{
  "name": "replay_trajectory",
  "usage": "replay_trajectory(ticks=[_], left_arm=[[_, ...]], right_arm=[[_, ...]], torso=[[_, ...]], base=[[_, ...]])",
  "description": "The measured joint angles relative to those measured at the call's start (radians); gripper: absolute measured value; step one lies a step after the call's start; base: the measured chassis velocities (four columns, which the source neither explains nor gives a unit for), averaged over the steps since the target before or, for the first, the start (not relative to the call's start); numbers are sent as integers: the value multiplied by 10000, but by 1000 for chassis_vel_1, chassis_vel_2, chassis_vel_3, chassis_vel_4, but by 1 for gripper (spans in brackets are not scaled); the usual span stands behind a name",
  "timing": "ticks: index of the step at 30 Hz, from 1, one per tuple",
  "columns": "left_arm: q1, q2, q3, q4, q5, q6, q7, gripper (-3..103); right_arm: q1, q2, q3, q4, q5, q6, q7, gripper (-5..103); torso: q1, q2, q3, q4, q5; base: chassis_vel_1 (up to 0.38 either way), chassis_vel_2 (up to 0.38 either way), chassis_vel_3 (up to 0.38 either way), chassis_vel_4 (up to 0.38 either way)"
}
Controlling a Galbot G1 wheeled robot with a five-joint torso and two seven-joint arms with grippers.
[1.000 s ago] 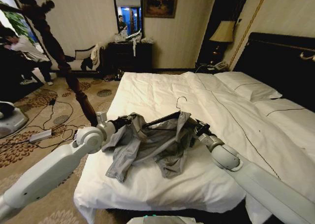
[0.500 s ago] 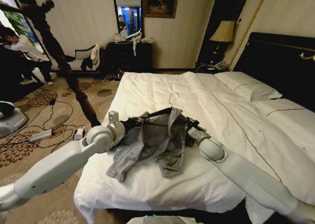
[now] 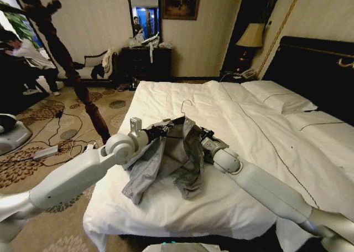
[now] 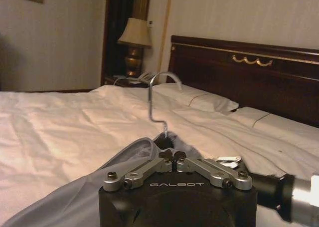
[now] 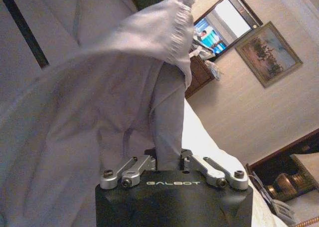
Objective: Pick up the clothes from the bed and hang them on the clothes hanger.
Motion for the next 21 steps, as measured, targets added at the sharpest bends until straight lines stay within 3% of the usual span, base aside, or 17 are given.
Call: replay_trajectory(ticks=[12,21], left_arm=[[-383,-109,628,-817,-141,-115,219,0],[137,233,231,-534,265,-180,405,0]], right_arm=[[556,221,-212,-111,338,-173,200,18],[314,89,-86,242,450,-272,241,18]], torso=[[0,0,0,1,-1],[-2,1,-2,3,-2]], base=[[0,0,0,0],[0,0,0,0]])
